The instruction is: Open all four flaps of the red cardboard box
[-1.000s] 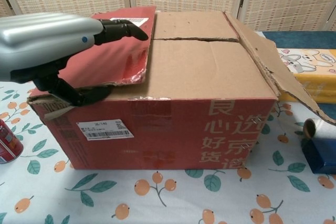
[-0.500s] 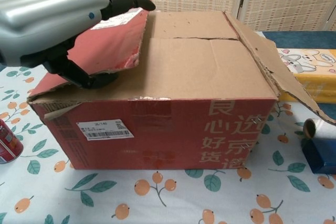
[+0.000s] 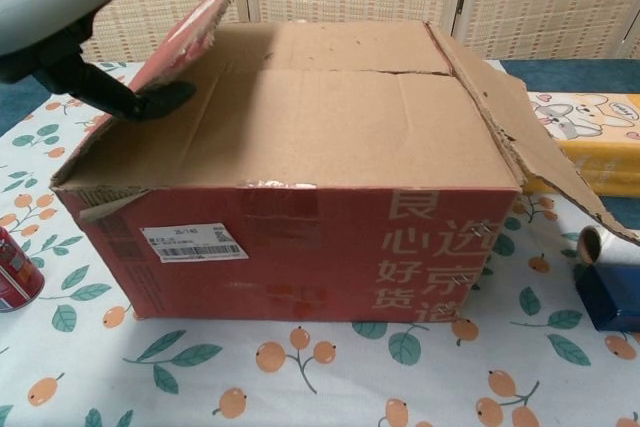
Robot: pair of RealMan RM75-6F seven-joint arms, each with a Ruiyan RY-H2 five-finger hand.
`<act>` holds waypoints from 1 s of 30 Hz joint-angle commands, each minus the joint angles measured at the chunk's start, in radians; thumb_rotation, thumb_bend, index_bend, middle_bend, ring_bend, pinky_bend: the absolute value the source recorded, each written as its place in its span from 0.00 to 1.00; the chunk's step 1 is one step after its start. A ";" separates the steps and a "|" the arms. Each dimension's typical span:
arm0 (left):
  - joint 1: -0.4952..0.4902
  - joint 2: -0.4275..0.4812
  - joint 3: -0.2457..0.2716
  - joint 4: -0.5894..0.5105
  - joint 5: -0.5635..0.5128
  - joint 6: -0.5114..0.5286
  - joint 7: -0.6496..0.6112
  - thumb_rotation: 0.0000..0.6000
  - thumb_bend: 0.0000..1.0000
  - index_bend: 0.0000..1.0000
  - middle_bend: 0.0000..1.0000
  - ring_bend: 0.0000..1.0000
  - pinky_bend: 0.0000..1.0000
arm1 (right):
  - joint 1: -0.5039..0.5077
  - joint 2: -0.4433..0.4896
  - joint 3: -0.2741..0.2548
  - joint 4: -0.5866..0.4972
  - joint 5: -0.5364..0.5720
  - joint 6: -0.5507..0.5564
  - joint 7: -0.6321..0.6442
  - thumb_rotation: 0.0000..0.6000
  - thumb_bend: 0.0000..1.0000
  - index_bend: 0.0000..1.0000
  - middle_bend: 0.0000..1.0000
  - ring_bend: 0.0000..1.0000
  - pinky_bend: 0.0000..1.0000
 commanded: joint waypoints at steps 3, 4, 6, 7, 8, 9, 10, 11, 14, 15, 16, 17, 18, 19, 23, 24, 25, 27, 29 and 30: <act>0.029 0.017 0.002 -0.011 0.056 0.027 -0.013 1.00 0.42 0.00 0.01 0.02 0.10 | 0.005 -0.001 0.002 -0.004 0.011 -0.017 -0.006 1.00 0.39 0.00 0.00 0.00 0.00; 0.037 0.020 0.003 -0.013 0.073 0.035 -0.014 1.00 0.42 0.00 0.02 0.02 0.10 | 0.005 0.000 0.003 -0.005 0.014 -0.021 -0.007 1.00 0.39 0.00 0.00 0.00 0.00; 0.050 0.026 0.004 -0.015 0.095 0.048 -0.014 1.00 0.42 0.00 0.02 0.02 0.10 | 0.006 0.000 0.003 -0.006 0.015 -0.025 -0.008 1.00 0.38 0.00 0.00 0.00 0.00; 0.059 0.030 0.005 -0.016 0.109 0.057 -0.015 1.00 0.42 0.00 0.02 0.02 0.09 | 0.006 0.000 0.003 -0.006 0.016 -0.025 -0.010 1.00 0.38 0.00 0.00 0.00 0.00; 0.067 0.033 0.006 -0.017 0.119 0.064 -0.014 1.00 0.42 0.00 0.02 0.02 0.09 | 0.006 0.000 0.003 -0.007 0.016 -0.025 -0.011 1.00 0.38 0.00 0.00 0.00 0.00; 0.075 0.037 0.007 -0.020 0.127 0.071 -0.013 1.00 0.42 0.00 0.02 0.02 0.09 | 0.006 0.000 0.004 -0.007 0.015 -0.025 -0.011 1.00 0.39 0.00 0.00 0.00 0.00; 0.084 0.042 0.007 -0.023 0.135 0.080 -0.012 1.00 0.42 0.00 0.02 0.02 0.09 | 0.005 0.000 0.004 -0.007 0.016 -0.025 -0.012 1.00 0.39 0.00 0.00 0.00 0.00; 0.096 0.049 0.006 -0.025 0.148 0.092 -0.011 1.00 0.42 0.00 0.02 0.01 0.08 | 0.005 0.000 0.004 -0.007 0.015 -0.024 -0.013 1.00 0.39 0.00 0.00 0.00 0.00; 0.123 0.070 0.000 -0.033 0.170 0.118 -0.018 1.00 0.42 0.00 0.02 0.01 0.07 | 0.005 -0.002 0.005 -0.007 0.016 -0.024 -0.017 1.00 0.39 0.00 0.00 0.00 0.00; 0.131 0.077 -0.002 -0.036 0.172 0.123 -0.022 1.00 0.42 0.00 0.02 0.01 0.07 | 0.005 -0.003 0.005 -0.007 0.016 -0.026 -0.018 1.00 0.39 0.00 0.00 0.00 0.00; 0.139 0.087 -0.007 -0.040 0.174 0.129 -0.031 1.00 0.42 0.00 0.02 0.01 0.07 | 0.006 -0.003 0.005 -0.007 0.017 -0.028 -0.020 1.00 0.39 0.00 0.00 0.00 0.00; 0.146 0.095 -0.009 -0.042 0.174 0.133 -0.038 1.00 0.42 0.00 0.01 0.01 0.07 | 0.006 -0.004 0.006 -0.007 0.017 -0.030 -0.022 1.00 0.39 0.00 0.00 0.00 0.00; 0.153 0.104 -0.011 -0.044 0.174 0.136 -0.046 1.00 0.42 0.00 0.01 0.01 0.07 | 0.006 -0.004 0.006 -0.007 0.017 -0.031 -0.024 1.00 0.39 0.00 0.00 0.00 0.00; 0.162 0.116 -0.012 -0.047 0.172 0.140 -0.061 1.00 0.42 0.00 0.01 0.01 0.06 | 0.007 -0.005 0.005 -0.007 0.015 -0.031 -0.025 1.00 0.39 0.00 0.00 0.00 0.00; 0.198 0.159 -0.019 -0.037 0.170 0.166 -0.108 1.00 0.42 0.00 0.02 0.01 0.06 | 0.008 -0.010 0.004 -0.005 0.008 -0.029 -0.031 1.00 0.39 0.00 0.00 0.00 0.00; 0.209 0.170 -0.019 -0.031 0.168 0.174 -0.118 1.00 0.42 0.00 0.02 0.01 0.06 | 0.007 -0.011 0.003 -0.004 0.007 -0.030 -0.034 1.00 0.39 0.00 0.00 0.00 0.00; 0.225 0.186 -0.018 -0.024 0.161 0.185 -0.131 1.00 0.42 0.00 0.02 0.01 0.06 | 0.007 -0.012 0.002 -0.004 0.006 -0.032 -0.038 1.00 0.39 0.00 0.00 0.00 0.00; 0.251 0.216 -0.011 -0.012 0.142 0.199 -0.152 1.00 0.42 0.00 0.02 0.01 0.06 | 0.009 -0.014 0.002 -0.005 0.007 -0.036 -0.047 1.00 0.38 0.00 0.00 0.00 0.00; 0.281 0.248 -0.008 0.017 0.113 0.217 -0.171 1.00 0.42 0.00 0.02 0.01 0.06 | 0.013 -0.014 -0.005 -0.009 0.003 -0.051 -0.050 1.00 0.39 0.00 0.00 0.00 0.00; 0.292 0.260 -0.010 0.032 0.096 0.222 -0.183 1.00 0.42 0.00 0.02 0.01 0.06 | 0.016 -0.012 -0.010 -0.012 0.000 -0.061 -0.048 1.00 0.39 0.00 0.00 0.00 0.00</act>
